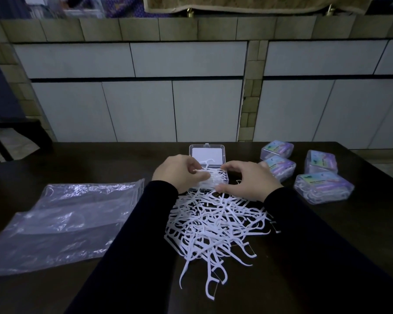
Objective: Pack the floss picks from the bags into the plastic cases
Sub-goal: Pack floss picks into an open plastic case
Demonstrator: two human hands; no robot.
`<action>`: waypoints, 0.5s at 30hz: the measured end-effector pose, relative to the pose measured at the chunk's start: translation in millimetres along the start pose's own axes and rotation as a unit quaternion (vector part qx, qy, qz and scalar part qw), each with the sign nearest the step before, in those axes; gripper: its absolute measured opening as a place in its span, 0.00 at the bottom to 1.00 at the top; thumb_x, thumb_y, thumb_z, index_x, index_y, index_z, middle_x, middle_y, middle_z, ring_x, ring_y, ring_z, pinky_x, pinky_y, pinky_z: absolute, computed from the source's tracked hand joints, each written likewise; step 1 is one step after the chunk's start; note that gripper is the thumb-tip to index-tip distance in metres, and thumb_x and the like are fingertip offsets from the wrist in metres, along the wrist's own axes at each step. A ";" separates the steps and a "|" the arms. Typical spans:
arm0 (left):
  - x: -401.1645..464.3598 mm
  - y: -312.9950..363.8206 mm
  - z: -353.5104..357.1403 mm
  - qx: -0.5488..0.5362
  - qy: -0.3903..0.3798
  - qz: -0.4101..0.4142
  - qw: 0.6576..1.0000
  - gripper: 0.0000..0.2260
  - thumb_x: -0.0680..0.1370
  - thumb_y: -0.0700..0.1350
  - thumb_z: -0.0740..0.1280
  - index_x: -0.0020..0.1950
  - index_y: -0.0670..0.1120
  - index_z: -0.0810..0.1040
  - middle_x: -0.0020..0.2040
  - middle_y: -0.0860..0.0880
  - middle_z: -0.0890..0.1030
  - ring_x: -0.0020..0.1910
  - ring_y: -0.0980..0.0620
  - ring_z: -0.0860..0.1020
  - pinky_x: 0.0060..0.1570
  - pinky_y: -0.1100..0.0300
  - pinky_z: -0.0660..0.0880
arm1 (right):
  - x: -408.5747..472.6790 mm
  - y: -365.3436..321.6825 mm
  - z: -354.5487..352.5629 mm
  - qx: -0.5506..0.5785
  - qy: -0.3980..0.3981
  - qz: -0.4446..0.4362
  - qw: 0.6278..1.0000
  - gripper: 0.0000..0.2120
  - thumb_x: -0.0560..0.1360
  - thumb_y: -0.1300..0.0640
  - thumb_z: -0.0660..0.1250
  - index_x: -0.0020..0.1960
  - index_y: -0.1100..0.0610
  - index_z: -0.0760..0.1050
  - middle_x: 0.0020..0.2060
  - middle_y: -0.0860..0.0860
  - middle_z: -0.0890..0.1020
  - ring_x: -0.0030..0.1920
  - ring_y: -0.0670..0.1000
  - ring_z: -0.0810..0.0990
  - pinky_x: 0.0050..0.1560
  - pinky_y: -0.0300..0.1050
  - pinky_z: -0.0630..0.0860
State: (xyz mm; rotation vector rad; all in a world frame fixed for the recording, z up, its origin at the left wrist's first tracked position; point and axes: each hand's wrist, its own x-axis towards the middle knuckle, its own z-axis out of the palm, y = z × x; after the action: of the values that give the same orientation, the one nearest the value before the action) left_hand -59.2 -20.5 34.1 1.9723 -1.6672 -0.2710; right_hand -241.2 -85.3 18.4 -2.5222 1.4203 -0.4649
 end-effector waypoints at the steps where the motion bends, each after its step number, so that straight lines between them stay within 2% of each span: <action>1: 0.6 2.0 1.9 0.015 0.007 0.001 1.000 0.13 0.73 0.57 0.70 0.54 0.53 0.81 0.43 0.56 0.81 0.42 0.58 0.78 0.46 0.59 0.77 | -0.4 -0.1 -0.4 -0.001 0.001 0.000 1.000 0.32 0.69 0.31 0.67 0.69 0.42 0.68 0.66 0.41 0.75 0.67 0.48 0.70 0.70 0.54 0.59; 3: 2.1 2.6 1.3 0.036 0.020 0.001 0.999 0.09 0.75 0.52 0.70 0.54 0.51 0.82 0.43 0.55 0.81 0.42 0.56 0.78 0.47 0.60 0.76 | -0.3 0.1 -0.8 -0.001 0.003 0.001 1.000 0.32 0.68 0.31 0.67 0.68 0.42 0.68 0.65 0.41 0.75 0.67 0.48 0.70 0.70 0.54 0.59; 6: 3.7 -4.4 -4.7 0.023 0.026 -0.004 0.999 0.04 0.75 0.47 0.70 0.48 0.52 0.83 0.44 0.54 0.82 0.44 0.56 0.79 0.51 0.58 0.77 | 0.4 0.2 -0.2 0.001 0.001 0.004 1.000 0.32 0.68 0.31 0.67 0.68 0.41 0.69 0.65 0.41 0.76 0.66 0.48 0.70 0.70 0.55 0.59; 8: 3.7 -8.4 -7.8 0.010 0.032 -0.006 0.999 0.05 0.75 0.44 0.70 0.48 0.52 0.83 0.43 0.55 0.82 0.44 0.56 0.79 0.51 0.59 0.77 | 0.6 0.5 0.1 0.000 0.000 0.002 1.000 0.32 0.68 0.30 0.67 0.68 0.41 0.68 0.65 0.41 0.76 0.66 0.48 0.70 0.70 0.55 0.59; 13: 5.4 -14.0 -18.7 0.000 0.090 -0.010 0.996 0.07 0.74 0.42 0.70 0.44 0.55 0.80 0.38 0.58 0.80 0.40 0.60 0.77 0.42 0.63 0.71 | 0.5 0.6 -0.3 0.003 -0.004 0.000 1.000 0.33 0.68 0.30 0.67 0.68 0.42 0.68 0.65 0.41 0.75 0.67 0.48 0.71 0.71 0.56 0.58; 15: 5.4 -15.7 -21.2 -0.005 0.093 -0.013 0.996 0.07 0.74 0.42 0.70 0.43 0.55 0.80 0.38 0.58 0.80 0.40 0.60 0.77 0.43 0.62 0.72 | 0.8 0.8 0.5 0.006 -0.005 -0.001 1.000 0.33 0.68 0.30 0.67 0.68 0.42 0.68 0.65 0.41 0.75 0.66 0.48 0.71 0.71 0.55 0.58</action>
State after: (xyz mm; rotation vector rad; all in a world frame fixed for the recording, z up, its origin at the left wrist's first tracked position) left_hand -34.5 -18.5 44.7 1.9495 -1.5205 -0.1022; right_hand -241.3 -86.4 17.8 -2.5143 1.4076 -0.4592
